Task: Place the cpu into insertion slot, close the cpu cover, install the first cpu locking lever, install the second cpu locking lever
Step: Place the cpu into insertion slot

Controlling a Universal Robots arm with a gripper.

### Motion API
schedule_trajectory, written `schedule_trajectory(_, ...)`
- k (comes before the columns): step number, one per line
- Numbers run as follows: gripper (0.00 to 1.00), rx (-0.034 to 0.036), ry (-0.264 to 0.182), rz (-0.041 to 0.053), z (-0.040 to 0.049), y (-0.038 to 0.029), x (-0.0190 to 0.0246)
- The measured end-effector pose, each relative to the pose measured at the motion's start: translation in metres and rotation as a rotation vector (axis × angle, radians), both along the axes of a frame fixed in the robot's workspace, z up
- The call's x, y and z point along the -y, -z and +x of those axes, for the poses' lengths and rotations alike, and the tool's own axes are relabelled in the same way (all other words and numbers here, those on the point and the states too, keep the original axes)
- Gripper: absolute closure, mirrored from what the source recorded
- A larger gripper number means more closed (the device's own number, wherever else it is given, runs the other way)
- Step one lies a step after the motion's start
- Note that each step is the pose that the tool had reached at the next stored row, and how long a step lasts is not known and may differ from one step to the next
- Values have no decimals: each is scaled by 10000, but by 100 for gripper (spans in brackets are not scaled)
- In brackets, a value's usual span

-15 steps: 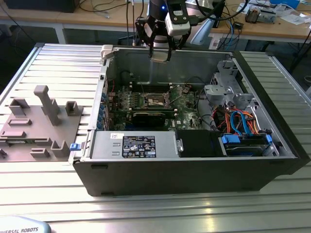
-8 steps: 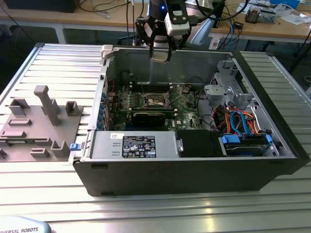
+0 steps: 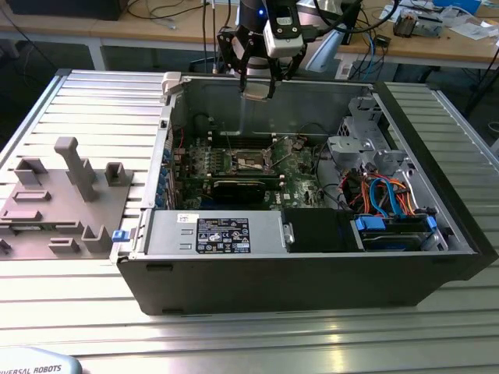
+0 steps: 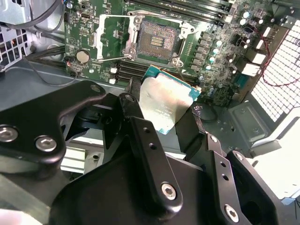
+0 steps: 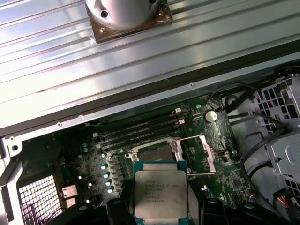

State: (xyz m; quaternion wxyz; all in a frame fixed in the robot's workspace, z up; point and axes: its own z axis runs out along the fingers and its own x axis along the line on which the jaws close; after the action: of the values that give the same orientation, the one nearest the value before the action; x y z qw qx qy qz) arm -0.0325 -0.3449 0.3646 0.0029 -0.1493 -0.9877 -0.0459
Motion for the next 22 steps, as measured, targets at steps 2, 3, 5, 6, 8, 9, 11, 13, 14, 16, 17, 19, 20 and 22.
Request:
schedule_trajectory(2,46,0,39,0,0,0,0)
schedule_trajectory(3,46,0,66,0,0,0,0)
schedule_trajectory(5,46,0,109,0,0,0,0)
schedule_trajectory(6,46,0,136,0,0,0,0)
schedule_trajectory(8,46,0,185,0,0,1,0)
schedule_trajectory(9,46,0,199,0,0,1,0)
schedule_trajectory(11,46,0,228,0,0,1,0)
schedule_trajectory(13,46,0,260,0,0,1,0)
schedule_trajectory(14,46,0,296,0,0,1,0)
schedule_trajectory(16,46,0,352,0,0,1,0)
schedule_trajectory(17,46,1,366,0,0,1,0)
schedule_trajectory(19,46,0,394,0,0,1,0)
schedule_trajectory(20,46,0,407,0,0,1,0)
schedule_trajectory(22,46,0,435,0,0,2,0)
